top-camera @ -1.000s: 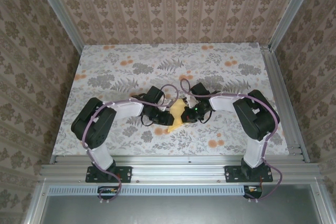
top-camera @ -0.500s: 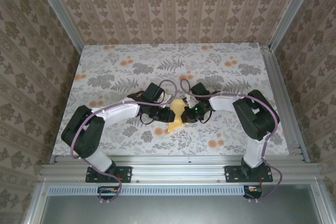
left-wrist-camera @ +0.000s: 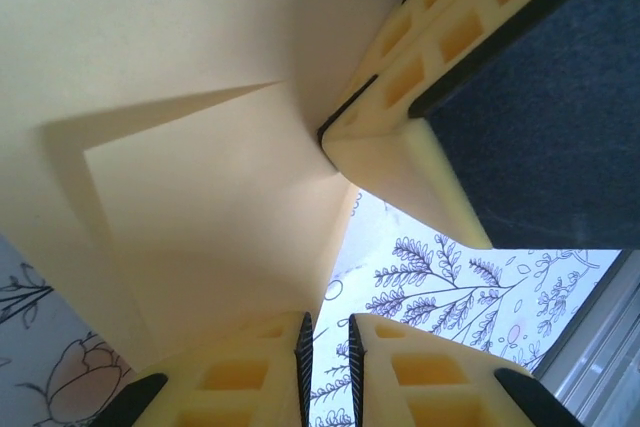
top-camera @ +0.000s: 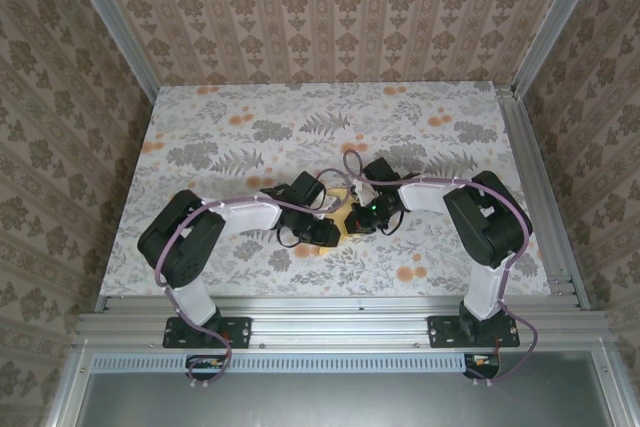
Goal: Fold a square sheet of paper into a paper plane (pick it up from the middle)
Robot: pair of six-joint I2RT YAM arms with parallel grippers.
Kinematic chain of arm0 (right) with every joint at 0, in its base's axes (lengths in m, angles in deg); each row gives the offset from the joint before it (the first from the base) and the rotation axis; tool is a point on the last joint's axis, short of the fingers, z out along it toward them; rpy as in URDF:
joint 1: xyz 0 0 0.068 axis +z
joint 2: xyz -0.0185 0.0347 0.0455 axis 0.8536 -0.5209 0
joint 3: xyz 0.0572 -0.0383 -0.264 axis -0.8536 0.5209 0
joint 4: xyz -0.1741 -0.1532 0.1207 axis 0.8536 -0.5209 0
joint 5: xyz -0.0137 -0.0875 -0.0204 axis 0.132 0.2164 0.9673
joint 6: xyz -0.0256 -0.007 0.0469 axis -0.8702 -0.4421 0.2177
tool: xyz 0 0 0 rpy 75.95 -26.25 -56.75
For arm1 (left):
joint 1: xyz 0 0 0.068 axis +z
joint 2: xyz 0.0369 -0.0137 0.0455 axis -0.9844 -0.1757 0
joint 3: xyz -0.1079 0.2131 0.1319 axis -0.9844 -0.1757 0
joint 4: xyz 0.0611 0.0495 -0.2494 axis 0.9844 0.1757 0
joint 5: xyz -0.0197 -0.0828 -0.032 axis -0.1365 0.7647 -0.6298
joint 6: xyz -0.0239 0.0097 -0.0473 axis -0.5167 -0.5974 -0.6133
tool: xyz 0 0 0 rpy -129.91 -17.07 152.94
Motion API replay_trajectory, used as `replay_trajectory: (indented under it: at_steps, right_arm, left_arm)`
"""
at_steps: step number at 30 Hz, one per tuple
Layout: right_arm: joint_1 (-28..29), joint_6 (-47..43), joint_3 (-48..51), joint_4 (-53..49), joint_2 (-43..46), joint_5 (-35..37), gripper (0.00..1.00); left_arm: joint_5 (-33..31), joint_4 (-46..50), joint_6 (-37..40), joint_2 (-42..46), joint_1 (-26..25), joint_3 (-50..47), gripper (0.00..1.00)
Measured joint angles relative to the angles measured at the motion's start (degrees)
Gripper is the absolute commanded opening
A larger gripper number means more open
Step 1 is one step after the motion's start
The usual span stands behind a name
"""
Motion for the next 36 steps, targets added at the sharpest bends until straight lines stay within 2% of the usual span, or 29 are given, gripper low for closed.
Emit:
replay_trajectory:
  at_steps: [13,36]
  right_arm:
    - [0.28,0.44,0.07,0.52,0.48,0.11,0.18]
    - [-2.93,-1.38,-1.84,-1.44,1.77,3.98,0.23]
  left_arm:
    - [-0.44,-1.66,-0.02,-0.02,-0.33,-1.44,0.2]
    - [-3.02,-2.89,-0.46,3.15,-0.74,-4.96,0.2]
